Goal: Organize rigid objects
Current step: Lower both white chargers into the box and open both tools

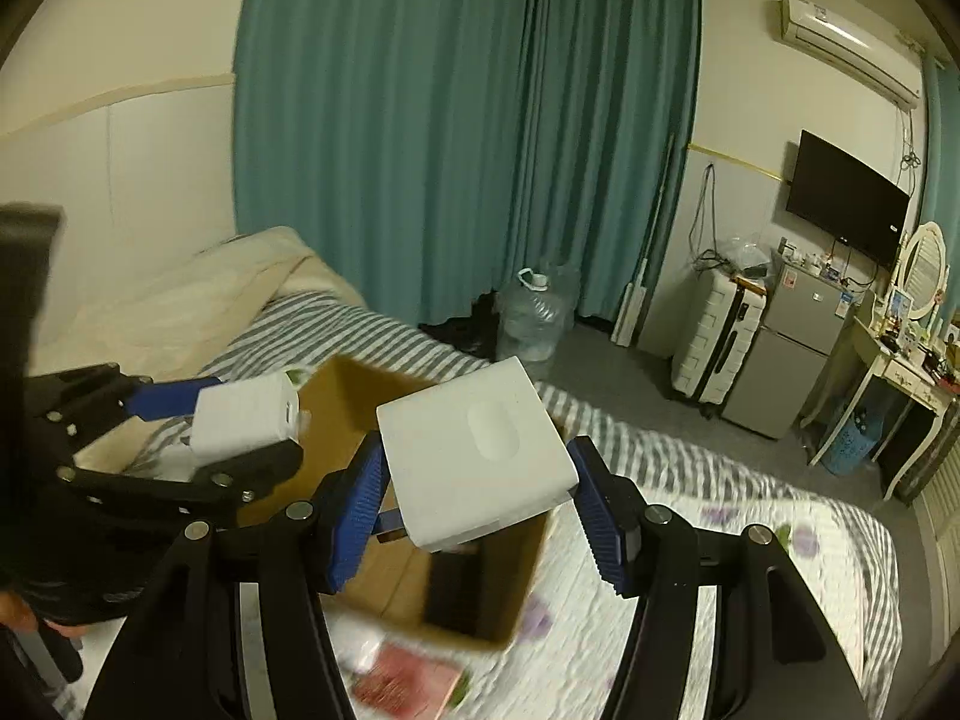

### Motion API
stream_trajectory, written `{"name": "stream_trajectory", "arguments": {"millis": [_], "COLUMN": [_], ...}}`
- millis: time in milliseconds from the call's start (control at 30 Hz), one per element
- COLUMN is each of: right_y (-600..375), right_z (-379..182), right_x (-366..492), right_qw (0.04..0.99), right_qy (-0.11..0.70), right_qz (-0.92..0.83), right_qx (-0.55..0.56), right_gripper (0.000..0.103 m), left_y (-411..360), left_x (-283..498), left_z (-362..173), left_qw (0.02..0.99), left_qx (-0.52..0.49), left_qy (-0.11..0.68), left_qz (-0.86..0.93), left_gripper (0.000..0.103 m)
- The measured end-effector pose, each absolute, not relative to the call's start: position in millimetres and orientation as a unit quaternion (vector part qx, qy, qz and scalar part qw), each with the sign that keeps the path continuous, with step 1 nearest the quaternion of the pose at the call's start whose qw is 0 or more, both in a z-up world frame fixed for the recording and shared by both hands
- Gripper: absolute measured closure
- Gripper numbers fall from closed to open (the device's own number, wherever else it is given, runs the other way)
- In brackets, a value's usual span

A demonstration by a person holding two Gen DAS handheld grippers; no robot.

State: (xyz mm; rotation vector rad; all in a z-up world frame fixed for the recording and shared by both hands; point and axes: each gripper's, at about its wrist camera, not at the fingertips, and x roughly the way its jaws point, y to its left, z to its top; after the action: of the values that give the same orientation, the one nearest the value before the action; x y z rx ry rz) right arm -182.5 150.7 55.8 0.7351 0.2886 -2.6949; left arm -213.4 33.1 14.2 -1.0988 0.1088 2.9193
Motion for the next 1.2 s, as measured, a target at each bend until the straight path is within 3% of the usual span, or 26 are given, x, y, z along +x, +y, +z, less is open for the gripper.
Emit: {"name": "stream_trajectory", "arguments": {"millis": [333, 800, 833, 900, 933, 1200], "right_y": [159, 161, 158, 156, 156, 171], "right_z": [-8, -20, -22, -21, -17, 39], "right_x": [-244, -268, -263, -258, -253, -183], "right_qw": [0.162, 0.170, 0.169, 0.160, 0.158, 0.126], "right_qy": [0.086, 0.056, 0.056, 0.059, 0.059, 0.082], "right_qz": [-0.933, -0.927, -0.927, -0.931, -0.933, -0.946], "right_qx": [0.310, 0.330, 0.331, 0.322, 0.317, 0.287], "right_gripper": [0.043, 0.042, 0.041, 0.016, 0.013, 0.011], "left_y": [38, 5, 4, -2, -3, -11], "left_x": [-259, -218, -214, -203, -196, -130], "left_z": [-58, -14, -11, -7, -2, 43], "left_qw": [0.004, -0.003, -0.006, -0.011, -0.013, -0.023], "left_qx": [-0.403, -0.358, -0.356, -0.351, -0.349, -0.309], "left_qy": [0.034, 0.019, 0.017, 0.015, 0.016, 0.022], "left_qz": [0.915, 0.934, 0.934, 0.936, 0.937, 0.951], "left_gripper": [0.036, 0.034, 0.033, 0.033, 0.033, 0.031]}}
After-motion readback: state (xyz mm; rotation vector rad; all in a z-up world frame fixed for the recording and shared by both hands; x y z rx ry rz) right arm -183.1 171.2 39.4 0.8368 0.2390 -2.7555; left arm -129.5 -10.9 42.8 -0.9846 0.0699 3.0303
